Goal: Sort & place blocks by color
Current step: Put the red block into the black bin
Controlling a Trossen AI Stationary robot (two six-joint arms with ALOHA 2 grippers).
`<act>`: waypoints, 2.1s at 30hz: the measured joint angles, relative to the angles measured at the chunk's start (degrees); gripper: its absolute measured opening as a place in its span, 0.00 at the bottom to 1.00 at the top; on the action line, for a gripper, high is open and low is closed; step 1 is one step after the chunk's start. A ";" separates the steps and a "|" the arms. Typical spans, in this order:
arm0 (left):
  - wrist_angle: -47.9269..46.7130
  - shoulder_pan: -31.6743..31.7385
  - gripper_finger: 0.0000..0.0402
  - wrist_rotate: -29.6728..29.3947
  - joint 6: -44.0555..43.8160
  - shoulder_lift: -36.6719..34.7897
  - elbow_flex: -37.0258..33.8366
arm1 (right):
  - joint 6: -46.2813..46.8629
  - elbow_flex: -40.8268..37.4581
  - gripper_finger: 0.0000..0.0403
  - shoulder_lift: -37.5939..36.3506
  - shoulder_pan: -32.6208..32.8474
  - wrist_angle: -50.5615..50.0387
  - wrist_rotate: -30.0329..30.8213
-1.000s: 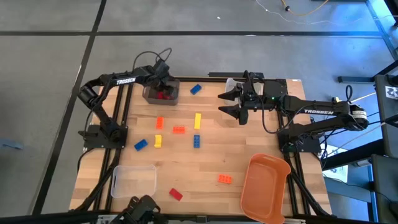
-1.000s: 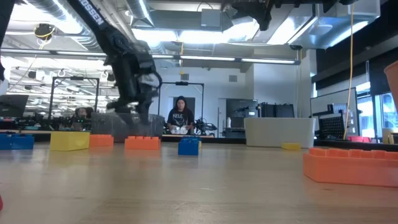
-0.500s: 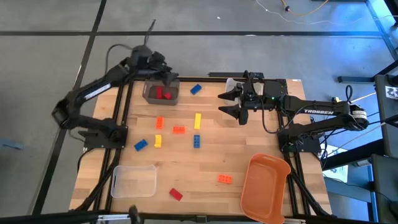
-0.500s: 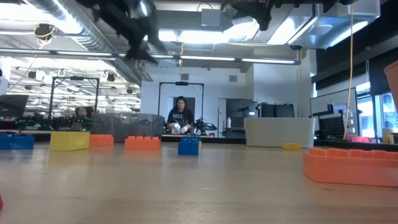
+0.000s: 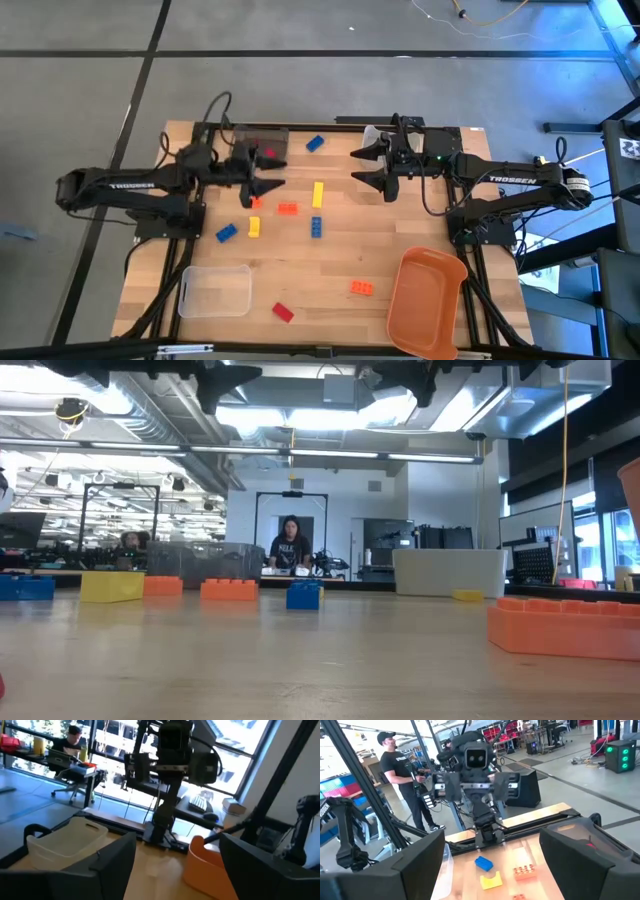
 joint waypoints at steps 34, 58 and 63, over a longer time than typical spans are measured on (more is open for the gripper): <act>-37.25 -10.24 0.69 -0.35 6.08 9.05 20.13 | -0.48 0.00 0.81 0.00 0.00 -0.04 0.00; -57.98 -45.41 0.69 -7.01 13.44 53.24 48.29 | -6.50 0.00 0.81 -0.02 -0.09 -0.57 0.11; -58.85 -47.02 0.69 -6.39 10.63 56.97 48.29 | -6.52 0.00 0.81 -0.02 -0.09 -1.03 0.11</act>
